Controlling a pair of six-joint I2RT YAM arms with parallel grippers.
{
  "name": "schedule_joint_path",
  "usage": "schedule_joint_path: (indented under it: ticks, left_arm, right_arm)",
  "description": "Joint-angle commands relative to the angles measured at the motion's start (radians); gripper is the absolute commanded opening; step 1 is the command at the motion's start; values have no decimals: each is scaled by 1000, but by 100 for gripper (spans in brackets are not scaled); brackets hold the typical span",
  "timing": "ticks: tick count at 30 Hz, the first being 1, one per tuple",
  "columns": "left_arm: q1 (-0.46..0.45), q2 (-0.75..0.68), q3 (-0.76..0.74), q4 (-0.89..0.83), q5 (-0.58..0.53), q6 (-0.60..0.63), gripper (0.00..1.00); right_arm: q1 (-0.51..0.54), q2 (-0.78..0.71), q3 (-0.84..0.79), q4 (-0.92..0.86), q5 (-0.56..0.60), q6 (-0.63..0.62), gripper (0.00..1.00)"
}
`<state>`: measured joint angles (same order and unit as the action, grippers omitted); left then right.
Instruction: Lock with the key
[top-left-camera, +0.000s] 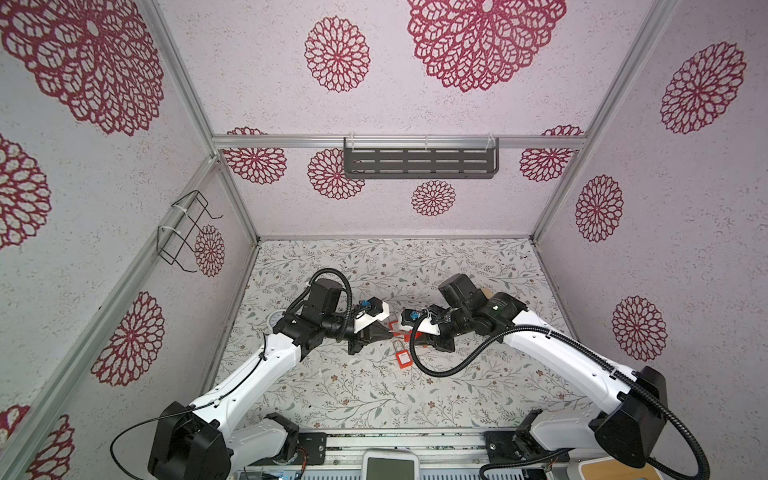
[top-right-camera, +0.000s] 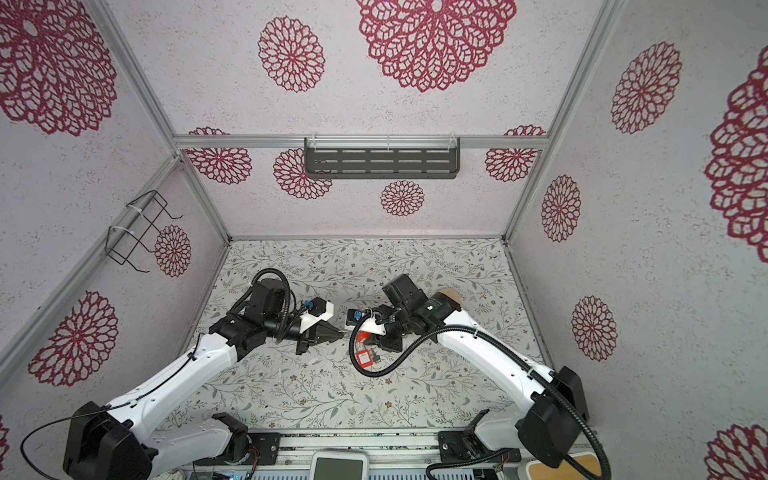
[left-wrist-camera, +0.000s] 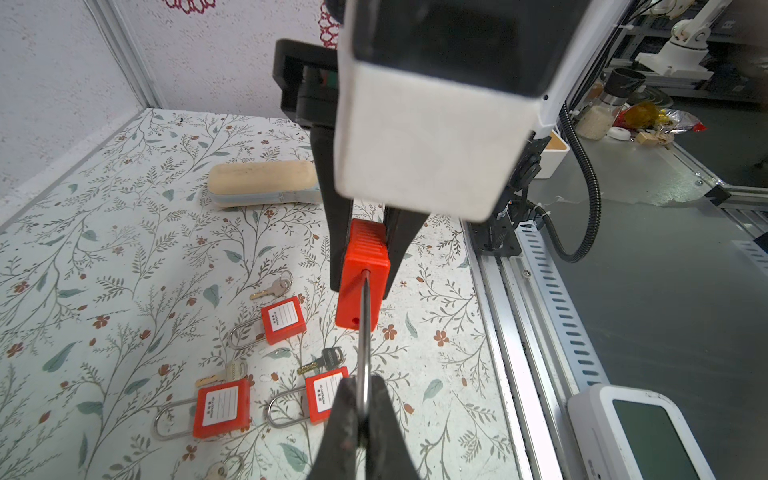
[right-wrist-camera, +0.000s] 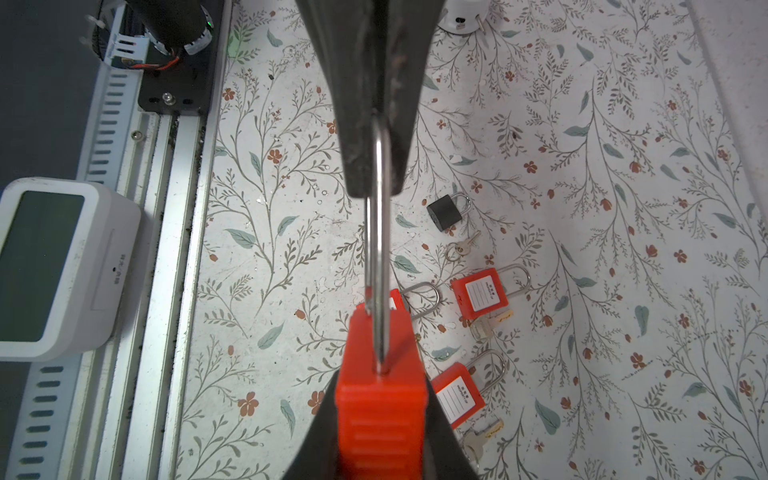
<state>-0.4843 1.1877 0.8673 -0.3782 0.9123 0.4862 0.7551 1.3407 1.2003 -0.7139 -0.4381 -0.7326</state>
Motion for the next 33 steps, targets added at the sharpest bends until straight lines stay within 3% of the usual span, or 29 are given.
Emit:
schedule_joint_path:
  ticks: [1,18,24,33]
  left_arm:
    - [-20,-10,-20,40,39,-6,0]
    - [-59,-17,-45,105,-67,51,0]
    - [-59,3,-45,108,-19,9,0]
    - [-59,90,-54,208,14,-86,0]
  right_arm:
    - [-5,-4,41,18,-76,-6,13]
    - [-14,43,84,1,-136,-21,10]
    - [-17,52,94,28,-70,-45,10]
    - [-17,109,164,35,-70,-56,10]
